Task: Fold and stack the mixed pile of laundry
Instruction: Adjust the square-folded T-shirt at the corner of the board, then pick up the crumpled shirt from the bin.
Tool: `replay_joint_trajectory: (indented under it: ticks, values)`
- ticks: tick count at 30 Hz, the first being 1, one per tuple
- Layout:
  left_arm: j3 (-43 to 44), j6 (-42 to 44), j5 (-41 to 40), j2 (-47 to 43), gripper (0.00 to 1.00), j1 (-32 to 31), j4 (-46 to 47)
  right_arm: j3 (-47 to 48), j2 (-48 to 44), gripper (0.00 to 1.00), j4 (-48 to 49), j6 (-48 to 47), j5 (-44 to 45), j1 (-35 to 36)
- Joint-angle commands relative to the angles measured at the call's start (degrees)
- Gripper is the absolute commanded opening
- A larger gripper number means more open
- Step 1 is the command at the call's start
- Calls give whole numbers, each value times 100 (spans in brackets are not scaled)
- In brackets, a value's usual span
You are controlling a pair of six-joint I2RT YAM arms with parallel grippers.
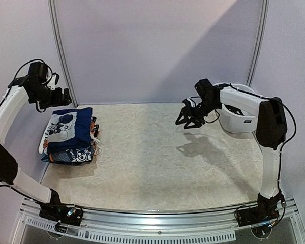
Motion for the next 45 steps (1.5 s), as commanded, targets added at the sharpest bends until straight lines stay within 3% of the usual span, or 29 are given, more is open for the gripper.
replay_joint_trajectory:
  ticks: [1, 2, 4, 5, 9, 11, 17, 22, 33, 45]
  values:
    - [253, -413, 516, -121, 100, -11, -81, 602, -609, 60, -276, -11, 489, 48]
    - [261, -464, 579, -135, 99, -4, -28, 752, -651, 67, -344, -49, 628, 49]
    - [211, -616, 618, -224, 100, 5, 179, 1019, -738, 96, -493, -97, 953, 40]
    - [158, -739, 633, -283, 100, 37, 305, 1164, -797, 99, -567, -122, 1120, 48]
    - [-327, -1502, 546, -596, 99, 236, 904, 1502, -961, 99, -739, -184, 1788, 6]
    - [-574, -1702, 876, -693, 99, 400, 1221, 1515, -1118, 99, -704, -48, 2162, -50]
    - [-130, -1833, 1576, -377, 100, 372, 682, 1612, -1418, 99, -649, 158, 2880, -322]
    - [-36, -1651, 1411, -585, 100, -130, 533, 1686, -1539, 99, -763, 330, 3057, -629]
    - [632, -1643, 1064, -200, 100, -1520, 203, 1763, -1436, 99, -538, 913, 2329, -1807]
    - [1438, -1835, 854, 774, 100, -2692, -136, 2697, -218, 99, -348, 1176, 2373, -2856]
